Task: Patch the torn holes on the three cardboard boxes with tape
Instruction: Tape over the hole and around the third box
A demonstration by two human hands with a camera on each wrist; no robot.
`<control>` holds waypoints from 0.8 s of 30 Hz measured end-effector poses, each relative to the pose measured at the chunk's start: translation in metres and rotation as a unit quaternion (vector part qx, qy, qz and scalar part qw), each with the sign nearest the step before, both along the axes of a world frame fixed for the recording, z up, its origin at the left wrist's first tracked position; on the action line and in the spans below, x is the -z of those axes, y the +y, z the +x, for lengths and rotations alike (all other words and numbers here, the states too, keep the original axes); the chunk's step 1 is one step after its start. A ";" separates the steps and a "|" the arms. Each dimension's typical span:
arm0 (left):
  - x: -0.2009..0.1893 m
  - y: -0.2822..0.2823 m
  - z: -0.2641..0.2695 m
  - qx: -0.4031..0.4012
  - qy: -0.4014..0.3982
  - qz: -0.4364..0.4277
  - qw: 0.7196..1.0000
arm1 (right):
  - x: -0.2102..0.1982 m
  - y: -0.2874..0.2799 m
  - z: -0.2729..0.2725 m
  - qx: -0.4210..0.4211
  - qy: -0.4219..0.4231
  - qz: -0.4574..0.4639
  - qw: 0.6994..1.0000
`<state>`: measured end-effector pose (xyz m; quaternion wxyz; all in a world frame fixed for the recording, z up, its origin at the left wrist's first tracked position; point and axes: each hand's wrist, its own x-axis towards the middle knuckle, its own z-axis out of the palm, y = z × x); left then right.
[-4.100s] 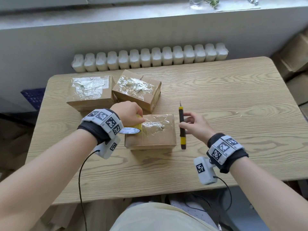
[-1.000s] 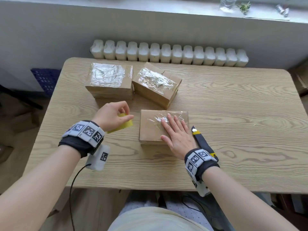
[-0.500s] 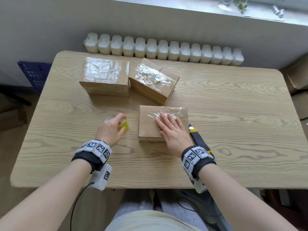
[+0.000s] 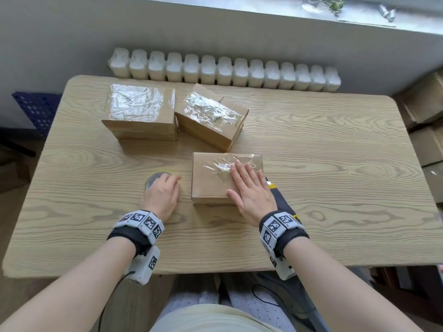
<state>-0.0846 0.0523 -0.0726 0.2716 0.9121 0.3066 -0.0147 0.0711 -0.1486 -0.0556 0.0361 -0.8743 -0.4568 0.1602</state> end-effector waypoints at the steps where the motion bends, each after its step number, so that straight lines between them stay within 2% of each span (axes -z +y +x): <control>1: -0.005 -0.003 0.004 0.001 -0.034 0.020 0.999 | 0.000 0.000 0.001 -0.005 0.002 -0.008 1.000; 3: -0.017 -0.012 0.013 0.063 -0.067 0.057 0.994 | 0.001 0.001 0.002 -0.012 0.009 -0.015 1.000; 6: -0.024 -0.021 0.028 0.187 -0.011 0.073 0.979 | 0.001 0.001 0.006 -0.020 0.019 -0.011 1.000; 12: -0.022 -0.021 0.038 0.205 0.075 0.089 0.972 | -0.004 -0.014 0.031 -0.040 0.052 -0.002 0.998; 13: -0.023 -0.020 0.040 0.208 0.080 0.088 0.971 | -0.004 -0.018 0.035 -0.015 0.066 0.001 0.998; 15: -0.024 -0.019 0.043 0.209 0.079 0.073 0.972 | -0.007 -0.029 0.045 0.087 0.124 0.015 0.988; 17: -0.025 -0.017 0.042 0.205 0.064 0.027 0.976 | -0.008 -0.039 0.051 0.184 0.200 0.045 0.961; 18: -0.025 -0.016 0.041 0.206 0.054 0.011 0.977 | -0.007 -0.043 0.052 0.205 0.223 0.064 0.951; 24: -0.023 -0.017 0.046 0.212 0.040 -0.006 0.976 | -0.009 -0.036 0.051 0.214 0.280 0.103 0.930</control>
